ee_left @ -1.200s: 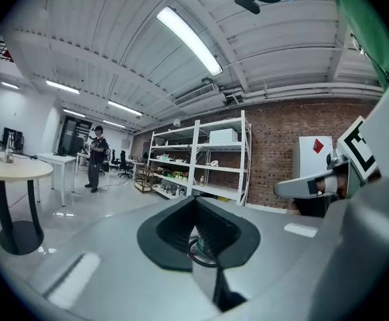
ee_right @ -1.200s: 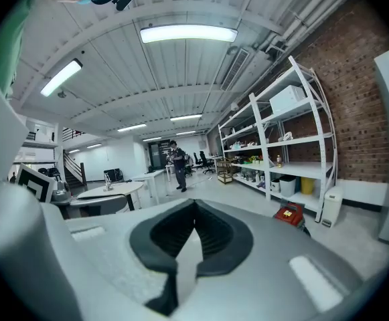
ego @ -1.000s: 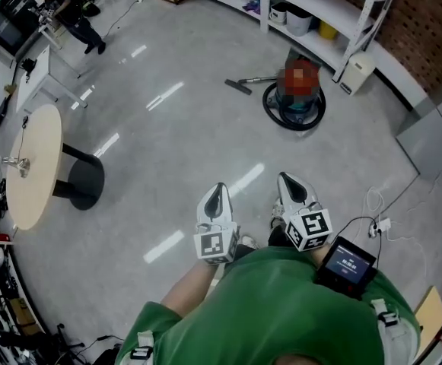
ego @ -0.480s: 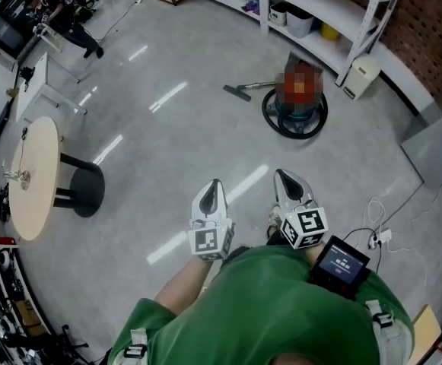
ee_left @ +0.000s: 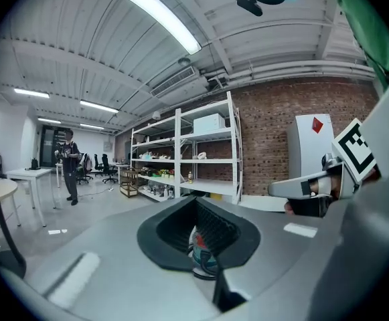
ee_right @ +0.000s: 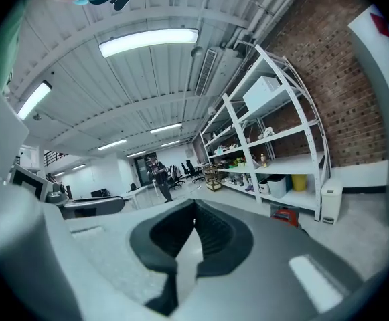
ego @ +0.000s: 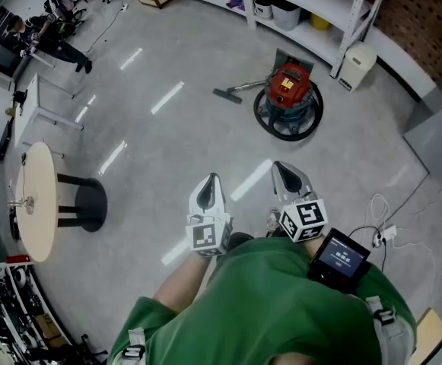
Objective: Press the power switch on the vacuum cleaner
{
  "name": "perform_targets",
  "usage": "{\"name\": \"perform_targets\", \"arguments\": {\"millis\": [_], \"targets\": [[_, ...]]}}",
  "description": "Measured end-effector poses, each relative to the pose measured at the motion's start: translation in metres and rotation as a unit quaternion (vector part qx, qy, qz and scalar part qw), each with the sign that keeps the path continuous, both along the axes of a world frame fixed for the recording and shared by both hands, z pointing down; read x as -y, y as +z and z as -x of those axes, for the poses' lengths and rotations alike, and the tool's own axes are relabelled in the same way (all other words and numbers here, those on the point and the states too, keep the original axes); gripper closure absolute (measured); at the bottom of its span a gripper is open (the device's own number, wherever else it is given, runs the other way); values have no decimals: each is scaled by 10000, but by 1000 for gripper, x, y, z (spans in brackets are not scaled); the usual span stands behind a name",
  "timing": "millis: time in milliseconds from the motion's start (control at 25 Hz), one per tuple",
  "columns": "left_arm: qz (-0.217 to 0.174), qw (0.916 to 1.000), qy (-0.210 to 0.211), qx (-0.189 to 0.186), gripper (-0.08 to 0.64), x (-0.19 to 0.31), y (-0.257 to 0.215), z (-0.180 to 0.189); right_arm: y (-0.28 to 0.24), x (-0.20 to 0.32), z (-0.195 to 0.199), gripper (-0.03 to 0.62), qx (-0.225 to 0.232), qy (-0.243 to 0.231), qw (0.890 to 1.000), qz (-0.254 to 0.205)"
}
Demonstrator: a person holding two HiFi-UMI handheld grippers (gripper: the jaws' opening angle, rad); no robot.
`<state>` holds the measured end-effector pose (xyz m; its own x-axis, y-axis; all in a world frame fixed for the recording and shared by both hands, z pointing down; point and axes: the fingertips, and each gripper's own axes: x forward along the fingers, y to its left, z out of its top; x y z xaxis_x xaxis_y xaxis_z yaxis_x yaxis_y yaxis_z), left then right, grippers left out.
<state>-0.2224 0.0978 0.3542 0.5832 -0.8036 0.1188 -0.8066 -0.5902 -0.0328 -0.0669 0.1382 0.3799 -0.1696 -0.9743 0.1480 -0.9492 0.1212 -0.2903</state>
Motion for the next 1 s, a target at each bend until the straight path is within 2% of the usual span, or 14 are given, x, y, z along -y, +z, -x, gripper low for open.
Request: {"name": "perform_targets", "arguments": {"millis": [240, 480, 760, 1000], "targets": [[162, 9990, 348, 222, 552, 21, 13, -53, 7, 11, -53, 592, 24, 391, 9992, 39], [222, 9965, 791, 136, 552, 43, 23, -102, 18, 16, -93, 592, 1, 832, 9963, 212], [371, 9944, 985, -117, 552, 88, 38, -130, 21, 44, -119, 592, -169, 1152, 9926, 351], [449, 9921, 1121, -345, 552, 140, 40, -134, 21, 88, -125, 592, -344, 1377, 9886, 500]]}}
